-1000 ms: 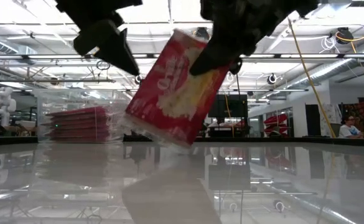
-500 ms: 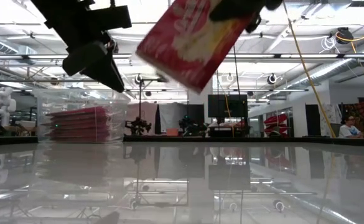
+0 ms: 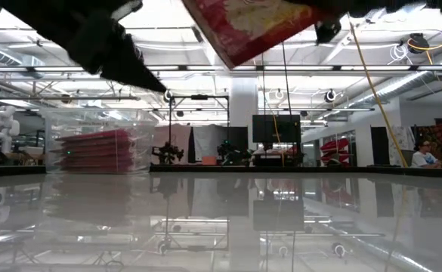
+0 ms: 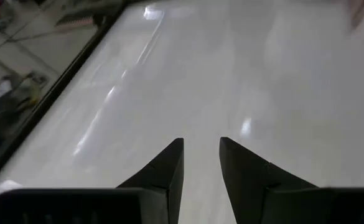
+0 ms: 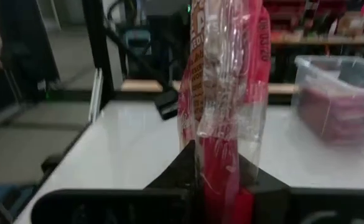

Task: Sort popcorn bags into baskets
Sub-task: Put the red popcorn bag into the transparent container

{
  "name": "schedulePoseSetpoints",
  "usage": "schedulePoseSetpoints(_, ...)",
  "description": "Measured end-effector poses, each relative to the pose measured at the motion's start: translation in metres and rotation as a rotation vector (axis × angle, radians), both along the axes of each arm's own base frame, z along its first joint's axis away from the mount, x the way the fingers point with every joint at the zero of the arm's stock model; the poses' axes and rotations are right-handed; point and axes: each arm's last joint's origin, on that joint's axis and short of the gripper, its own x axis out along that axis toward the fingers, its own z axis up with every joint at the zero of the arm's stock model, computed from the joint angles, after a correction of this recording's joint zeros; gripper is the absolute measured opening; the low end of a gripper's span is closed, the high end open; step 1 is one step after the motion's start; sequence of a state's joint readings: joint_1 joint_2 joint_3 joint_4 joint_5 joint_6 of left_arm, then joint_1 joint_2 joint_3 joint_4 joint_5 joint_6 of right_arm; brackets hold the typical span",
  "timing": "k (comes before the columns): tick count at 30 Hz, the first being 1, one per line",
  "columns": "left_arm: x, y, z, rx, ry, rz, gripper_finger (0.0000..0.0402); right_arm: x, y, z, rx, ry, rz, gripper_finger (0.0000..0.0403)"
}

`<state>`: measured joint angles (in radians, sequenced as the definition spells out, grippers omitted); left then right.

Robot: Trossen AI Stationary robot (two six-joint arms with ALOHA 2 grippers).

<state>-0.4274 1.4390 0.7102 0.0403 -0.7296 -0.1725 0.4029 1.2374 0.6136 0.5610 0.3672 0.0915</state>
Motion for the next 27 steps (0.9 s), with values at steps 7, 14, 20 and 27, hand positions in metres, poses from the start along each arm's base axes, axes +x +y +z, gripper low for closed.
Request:
schedulePoseSetpoints(7,-0.015,0.011,0.022,-0.130,-0.195,0.008,0.0108,-0.020,-0.016,-0.031,0.036,-0.110,-0.032,0.0017)
schedulePoseSetpoints(14,-0.028,0.019,0.060,-0.186,-0.315,-0.154,0.0115,-0.032,-0.023,-0.046,0.007,-0.198,-0.063,0.0018)
schedulePoseSetpoints(20,-0.023,0.022,0.070,-0.202,-0.400,-0.233,0.0185,-0.021,-0.026,-0.061,-0.003,-0.199,-0.089,0.0018)
schedulePoseSetpoints(27,-0.011,0.023,0.059,-0.194,-0.379,-0.211,0.0273,0.002,-0.028,-0.071,-0.008,-0.263,-0.129,0.0018)
